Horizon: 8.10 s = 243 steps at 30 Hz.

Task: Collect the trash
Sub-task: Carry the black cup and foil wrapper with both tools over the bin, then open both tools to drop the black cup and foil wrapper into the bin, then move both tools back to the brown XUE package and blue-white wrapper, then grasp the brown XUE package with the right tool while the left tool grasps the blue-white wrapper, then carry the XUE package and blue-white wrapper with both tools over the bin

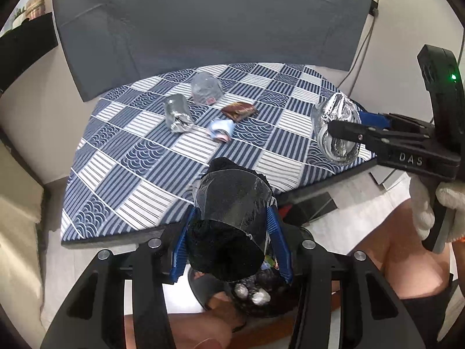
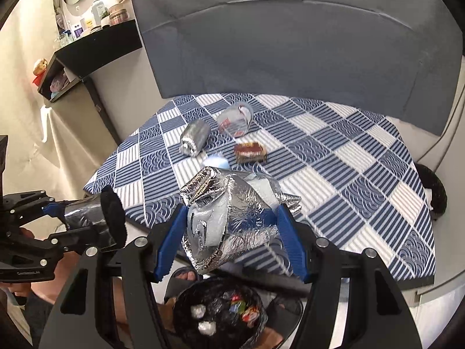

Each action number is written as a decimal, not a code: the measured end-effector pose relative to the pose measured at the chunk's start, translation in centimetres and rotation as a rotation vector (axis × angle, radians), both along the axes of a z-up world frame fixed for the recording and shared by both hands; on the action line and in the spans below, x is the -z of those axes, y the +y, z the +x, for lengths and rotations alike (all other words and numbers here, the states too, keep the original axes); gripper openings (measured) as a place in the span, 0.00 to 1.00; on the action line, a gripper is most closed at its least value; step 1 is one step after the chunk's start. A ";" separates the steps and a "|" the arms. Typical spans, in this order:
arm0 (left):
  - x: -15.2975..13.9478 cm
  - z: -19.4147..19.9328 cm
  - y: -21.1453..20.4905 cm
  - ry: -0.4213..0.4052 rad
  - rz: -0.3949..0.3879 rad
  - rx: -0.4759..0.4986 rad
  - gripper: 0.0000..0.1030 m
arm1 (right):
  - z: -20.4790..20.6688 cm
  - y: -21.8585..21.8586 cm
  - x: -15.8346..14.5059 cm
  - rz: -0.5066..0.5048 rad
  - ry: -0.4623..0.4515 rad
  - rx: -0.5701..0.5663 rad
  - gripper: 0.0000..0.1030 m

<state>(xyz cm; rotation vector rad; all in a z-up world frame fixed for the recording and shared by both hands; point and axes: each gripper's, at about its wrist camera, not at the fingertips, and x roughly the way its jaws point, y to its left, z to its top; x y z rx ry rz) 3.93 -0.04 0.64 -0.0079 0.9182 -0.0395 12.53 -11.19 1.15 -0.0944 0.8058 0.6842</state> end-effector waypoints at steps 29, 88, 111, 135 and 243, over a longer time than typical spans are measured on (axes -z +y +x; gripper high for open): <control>12.6 -1.1 -4.8 0.235 -0.106 0.034 0.46 | -6.1 -1.9 12.3 -0.114 0.314 0.038 0.62; 14.7 0.2 -3.3 0.335 -0.141 -0.042 0.77 | -4.7 -2.8 15.1 -0.026 0.447 0.045 0.78; 1.3 5.9 -1.8 0.091 -0.051 -0.066 0.79 | 7.2 -0.1 4.6 0.111 0.104 -0.065 0.78; 4.7 15.7 2.7 0.041 -0.042 -0.096 0.79 | 18.6 8.8 9.1 0.004 0.182 -0.085 0.78; 15.1 0.5 -4.4 0.362 -0.188 0.000 0.51 | -4.7 -1.8 16.0 -0.085 0.467 -0.003 0.60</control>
